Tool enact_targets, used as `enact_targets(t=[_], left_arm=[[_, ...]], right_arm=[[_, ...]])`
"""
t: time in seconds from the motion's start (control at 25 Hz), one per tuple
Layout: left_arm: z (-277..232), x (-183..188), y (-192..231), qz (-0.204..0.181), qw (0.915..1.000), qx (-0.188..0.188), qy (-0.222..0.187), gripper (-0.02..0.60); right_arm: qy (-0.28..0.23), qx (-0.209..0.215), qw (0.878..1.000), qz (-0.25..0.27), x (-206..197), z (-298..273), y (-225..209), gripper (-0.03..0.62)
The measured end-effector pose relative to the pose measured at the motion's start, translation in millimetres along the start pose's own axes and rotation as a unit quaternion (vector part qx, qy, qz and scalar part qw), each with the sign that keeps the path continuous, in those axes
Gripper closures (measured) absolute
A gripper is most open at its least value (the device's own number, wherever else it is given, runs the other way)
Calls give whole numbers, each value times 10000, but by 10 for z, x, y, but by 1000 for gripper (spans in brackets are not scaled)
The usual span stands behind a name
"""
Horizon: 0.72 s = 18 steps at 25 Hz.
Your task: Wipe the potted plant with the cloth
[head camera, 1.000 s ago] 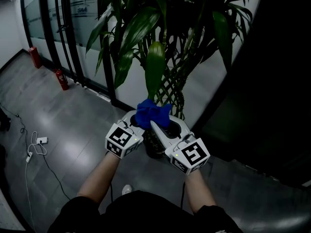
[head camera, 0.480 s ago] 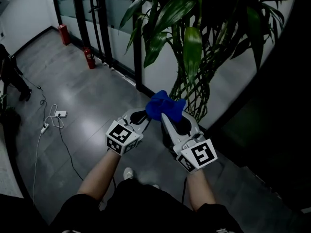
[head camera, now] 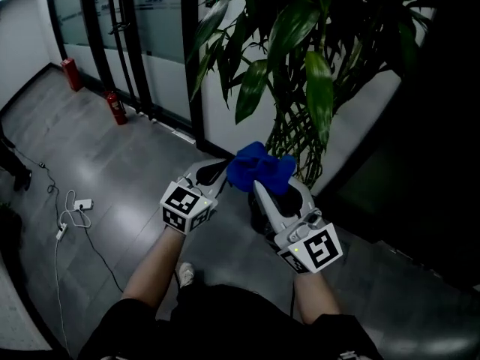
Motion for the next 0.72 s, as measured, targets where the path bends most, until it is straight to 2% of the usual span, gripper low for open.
enact_targets(t=[0.12,0.28,0.48,0.6,0.72], left_arm=[[-122,29,390,-204,9984,-515,-73,575],[-266,136,837,-479,9927,-1092,-203,575],[-490,306,1219,-555,9826,-1748,-292,575],[-665,461,1357,-595,9778,-1964,-426,575],[-903,543,1381,-633,9756,-2057,-437,575]], right_arm=[[-26,-282,9994,222,27,-340,158,508],[-362,-689,9948,664,172,-796,250,508],[-451,-1522,9783,1332,383,-1209,221,508],[-586,-1891,9672,1592,515,-1397,116,508],[-690,-2138,9625,1523,597,-1468,-69,508]])
Point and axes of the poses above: the fingertips, and each gripper's own axes: z backward along the fingers, y to its left, x out of its top, the point moved 10 cm from there along z, backward along the fingers, and after that the axes turned 6 degrees about -x, right-handed, at the moved point
